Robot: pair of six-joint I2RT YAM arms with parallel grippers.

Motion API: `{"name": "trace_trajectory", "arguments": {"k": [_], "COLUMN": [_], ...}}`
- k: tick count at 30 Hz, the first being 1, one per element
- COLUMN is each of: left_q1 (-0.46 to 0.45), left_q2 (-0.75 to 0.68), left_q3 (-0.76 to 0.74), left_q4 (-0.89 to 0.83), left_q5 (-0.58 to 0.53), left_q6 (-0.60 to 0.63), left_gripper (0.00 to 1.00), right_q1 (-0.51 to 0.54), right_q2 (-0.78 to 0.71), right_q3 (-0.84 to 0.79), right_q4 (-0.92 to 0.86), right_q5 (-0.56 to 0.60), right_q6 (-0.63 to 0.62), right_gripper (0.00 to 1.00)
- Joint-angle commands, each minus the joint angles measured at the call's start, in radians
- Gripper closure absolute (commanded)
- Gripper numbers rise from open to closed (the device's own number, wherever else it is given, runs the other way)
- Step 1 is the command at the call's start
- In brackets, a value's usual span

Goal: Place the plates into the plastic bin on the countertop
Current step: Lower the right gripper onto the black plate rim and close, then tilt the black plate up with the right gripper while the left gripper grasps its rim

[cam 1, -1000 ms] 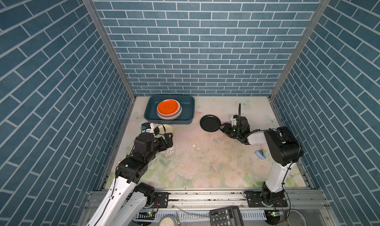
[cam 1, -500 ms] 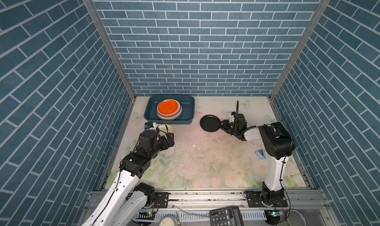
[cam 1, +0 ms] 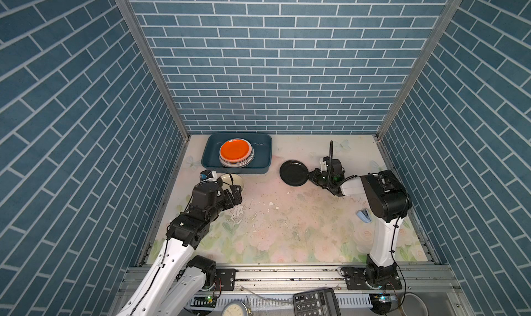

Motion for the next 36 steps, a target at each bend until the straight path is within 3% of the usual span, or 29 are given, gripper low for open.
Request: {"name": "trace_trajectory", "arguments": {"k": [1,14,36], "left_q1": [0.007,0.008,0.005], "left_q2": [-0.011,-0.013,0.006], "left_q3": [0.002,-0.001,-0.046], "left_q4": [-0.018,-0.008,0.124], "left_q5": [0.001,0.035,0.176], "left_q6": [0.013,-0.016,-0.057], "left_gripper": [0.0,0.0,0.01], "right_q1": [-0.002,-0.003,0.006], "right_q2": [-0.006,-0.167,-0.598], "right_q3": [-0.018,-0.118,-0.403], "right_q4": [-0.057,-0.045,-0.054], "right_q5": [0.028,0.035,0.059], "right_q6": [-0.022,-0.002,0.056], "right_gripper": [0.96,1.0,1.0]}}
